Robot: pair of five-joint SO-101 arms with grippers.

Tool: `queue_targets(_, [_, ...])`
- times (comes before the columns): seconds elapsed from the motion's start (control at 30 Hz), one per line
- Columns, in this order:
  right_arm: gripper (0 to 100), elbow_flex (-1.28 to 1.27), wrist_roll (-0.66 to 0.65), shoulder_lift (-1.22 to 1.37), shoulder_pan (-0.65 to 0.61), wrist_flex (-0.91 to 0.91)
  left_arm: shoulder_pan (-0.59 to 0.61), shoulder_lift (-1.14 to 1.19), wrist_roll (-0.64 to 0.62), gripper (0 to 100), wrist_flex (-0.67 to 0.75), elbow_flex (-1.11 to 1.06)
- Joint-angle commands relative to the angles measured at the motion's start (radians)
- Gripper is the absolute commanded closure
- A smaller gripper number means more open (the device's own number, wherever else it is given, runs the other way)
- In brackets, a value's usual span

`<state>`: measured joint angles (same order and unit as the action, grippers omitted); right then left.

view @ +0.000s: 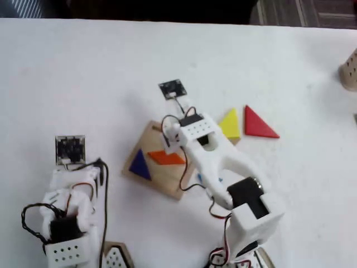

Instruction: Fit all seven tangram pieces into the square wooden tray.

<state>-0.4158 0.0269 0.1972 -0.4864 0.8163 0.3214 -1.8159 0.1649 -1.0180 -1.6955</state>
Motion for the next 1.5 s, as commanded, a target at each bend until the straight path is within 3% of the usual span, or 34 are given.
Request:
queue_targets(0.0, [98.1, 0.049, 0.005, -0.01, 0.013, 0.054, 0.012, -0.01, -0.002, 79, 0.029, 0.003])
queue_targets(0.37, [98.1, 0.049, 0.011, -0.065, -0.051, 0.252, 0.012, -0.01, -0.002, 79, 0.031, 0.003])
queue_targets(0.53, [98.1, 0.054, 0.011, -0.071, -0.056, 0.243, 0.012, -0.01, -0.002, 79, 0.032, 0.003])
queue_targets(0.67, [98.1, 0.055, 0.014, -0.073, -0.021, 0.136, 0.012, -0.01, -0.002, 79, 0.032, 0.003])
queue_targets(0.87, [98.1, 0.055, 0.11, -0.065, -0.033, 0.004, 0.012, -0.01, -0.002, 79, 0.032, 0.003])
queue_targets(1.47, [98.1, 0.012, 0.109, -0.073, -0.143, 0.179, 0.012, -0.01, -0.003, 79, 0.031, 0.003])
